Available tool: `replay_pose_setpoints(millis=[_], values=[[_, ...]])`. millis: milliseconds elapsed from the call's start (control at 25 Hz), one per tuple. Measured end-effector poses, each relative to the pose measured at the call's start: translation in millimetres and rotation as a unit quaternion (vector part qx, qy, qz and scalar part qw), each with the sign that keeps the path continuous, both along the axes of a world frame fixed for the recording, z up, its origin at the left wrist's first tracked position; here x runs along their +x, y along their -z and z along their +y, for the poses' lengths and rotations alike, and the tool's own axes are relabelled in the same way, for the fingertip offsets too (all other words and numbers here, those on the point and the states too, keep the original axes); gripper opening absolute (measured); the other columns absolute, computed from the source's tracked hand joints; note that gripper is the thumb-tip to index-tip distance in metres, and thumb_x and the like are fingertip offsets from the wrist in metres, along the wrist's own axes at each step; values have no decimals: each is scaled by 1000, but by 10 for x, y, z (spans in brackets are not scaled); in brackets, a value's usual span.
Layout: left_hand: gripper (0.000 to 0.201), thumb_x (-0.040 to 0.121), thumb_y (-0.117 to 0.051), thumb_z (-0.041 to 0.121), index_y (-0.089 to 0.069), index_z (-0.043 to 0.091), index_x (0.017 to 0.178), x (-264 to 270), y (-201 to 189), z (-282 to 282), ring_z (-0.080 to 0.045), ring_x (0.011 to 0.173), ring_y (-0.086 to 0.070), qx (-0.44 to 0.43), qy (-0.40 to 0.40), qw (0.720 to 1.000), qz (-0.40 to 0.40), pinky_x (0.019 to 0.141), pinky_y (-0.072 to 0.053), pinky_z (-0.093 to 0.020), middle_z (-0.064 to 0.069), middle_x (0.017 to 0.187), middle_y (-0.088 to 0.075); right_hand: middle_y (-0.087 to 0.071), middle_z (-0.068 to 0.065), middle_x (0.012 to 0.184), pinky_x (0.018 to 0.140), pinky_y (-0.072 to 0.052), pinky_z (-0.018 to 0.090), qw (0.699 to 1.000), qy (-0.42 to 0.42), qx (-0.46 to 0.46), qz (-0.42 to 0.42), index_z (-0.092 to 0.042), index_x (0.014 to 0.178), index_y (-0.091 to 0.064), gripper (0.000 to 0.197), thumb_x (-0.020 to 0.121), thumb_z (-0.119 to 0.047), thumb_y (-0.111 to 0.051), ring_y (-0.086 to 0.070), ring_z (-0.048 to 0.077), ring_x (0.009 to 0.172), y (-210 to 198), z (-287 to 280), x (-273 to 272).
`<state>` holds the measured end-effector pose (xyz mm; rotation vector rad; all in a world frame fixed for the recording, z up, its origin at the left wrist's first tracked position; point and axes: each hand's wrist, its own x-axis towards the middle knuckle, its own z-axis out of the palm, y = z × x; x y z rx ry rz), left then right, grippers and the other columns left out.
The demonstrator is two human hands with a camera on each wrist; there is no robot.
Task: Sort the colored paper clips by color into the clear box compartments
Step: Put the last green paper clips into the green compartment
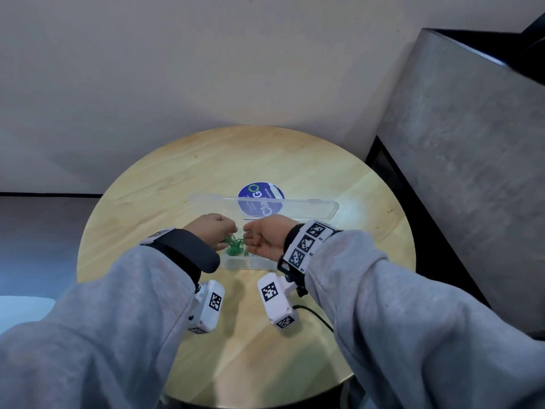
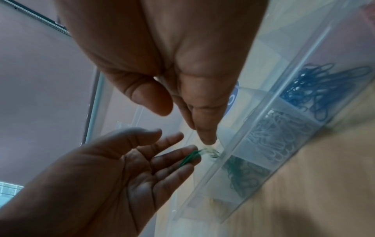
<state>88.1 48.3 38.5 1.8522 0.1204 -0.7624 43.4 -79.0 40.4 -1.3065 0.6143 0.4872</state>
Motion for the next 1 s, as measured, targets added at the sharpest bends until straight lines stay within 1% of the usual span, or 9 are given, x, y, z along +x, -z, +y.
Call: replay_pose_setpoints(millis=[120,280,360,440,480,560,680,840,1000], values=[[17,92,-49,3,-51,12,77,-42,-50,-51,-14,60,-35,-42,-3,999,10,59,-30,-21,-5,71,-39,-29,5,65,54,-30,21,1000,-21,17,-8,-13,76,-42,29,78,13,-29,-30,14,57,-49,-10,-65],[17,90,-52,7,-55,18,77,-167,-224,-72,-12,67,-51,36,43,995,-83,63,-43,-22,-3,74,-52,-52,4,86,75,-45,25,973,-127,-157,-111,-6,113,-56,32,90,6,-37,-51,17,86,-384,-111,-240],[15,88,-54,11,-58,21,77,-247,-379,-72,-15,66,-53,108,124,969,-187,64,-43,-26,1,70,-54,-56,-3,84,74,-48,25,913,-155,-304,-223,-10,110,-60,27,90,-2,-43,-54,13,79,-644,-207,-358],[12,86,-53,19,-60,26,79,-317,-581,-97,-17,67,-52,158,172,919,-317,64,-39,-26,6,66,-51,-58,-2,95,79,-45,27,795,-155,-497,-311,-15,112,-61,29,87,-10,-49,-54,15,86,-807,-365,-410],[11,84,-50,26,-62,26,84,-314,-649,-114,-19,75,-54,174,173,894,-376,68,-39,-26,7,71,-53,-58,0,112,90,-43,30,738,-163,-573,-315,-18,121,-58,36,85,-14,-51,-53,17,101,-829,-456,-400],[36,80,-48,34,-61,25,112,-226,-707,-130,-23,110,-51,251,168,840,-450,89,-40,-31,3,107,-59,-45,0,141,106,-34,37,682,-224,-653,-243,-22,139,-41,54,86,-21,-51,-43,20,128,-800,-616,-401],[63,82,-53,30,-36,27,142,-107,-567,-15,-23,134,-39,427,227,797,-363,105,-36,-34,0,145,-43,-41,0,147,105,-39,36,683,-342,-633,-127,-24,145,-31,61,87,-22,-50,-45,21,130,-606,-732,-492],[62,79,-62,35,-44,28,138,-112,-272,166,-18,125,-50,451,292,804,-253,100,-41,-28,4,138,-50,-29,-5,155,111,-29,29,669,-417,-605,-108,-25,148,-26,62,90,-23,-49,-33,16,140,-370,-739,-670],[67,80,-66,38,-41,30,141,-172,-123,233,-14,121,-50,471,349,768,-259,92,-41,-24,7,133,-46,-9,-7,160,112,-26,30,651,-456,-599,-96,-24,151,-17,64,94,-29,-45,-23,14,144,-205,-725,-739]])
